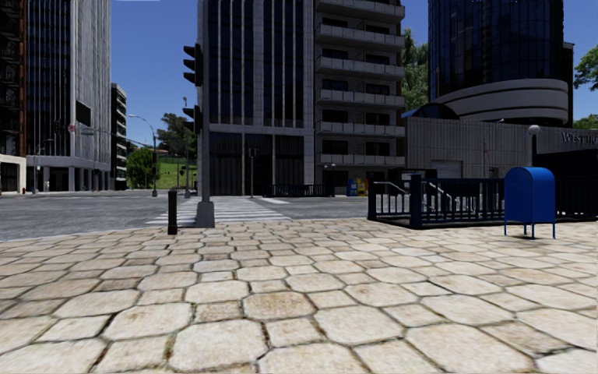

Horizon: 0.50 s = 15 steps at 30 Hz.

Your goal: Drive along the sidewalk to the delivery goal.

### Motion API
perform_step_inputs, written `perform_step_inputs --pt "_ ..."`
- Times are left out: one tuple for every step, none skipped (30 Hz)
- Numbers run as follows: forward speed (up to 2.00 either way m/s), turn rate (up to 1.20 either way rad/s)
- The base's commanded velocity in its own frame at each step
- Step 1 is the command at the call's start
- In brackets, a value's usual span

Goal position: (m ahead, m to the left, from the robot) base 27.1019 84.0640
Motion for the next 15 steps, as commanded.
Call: perform_step_inputs --pt "2.00 0.00" --pt "2.00 0.00" --pt "2.00 0.00" --pt "2.00 0.00" --pt "2.00 0.00" --pt "2.00 0.00" --pt "2.00 0.15" --pt "2.00 0.21" --pt "2.00 0.32" --pt "2.00 0.32" --pt "2.00 0.42" --pt "2.00 0.46" --pt "2.00 0.47" --pt "2.00 0.47" --pt "2.00 0.48"
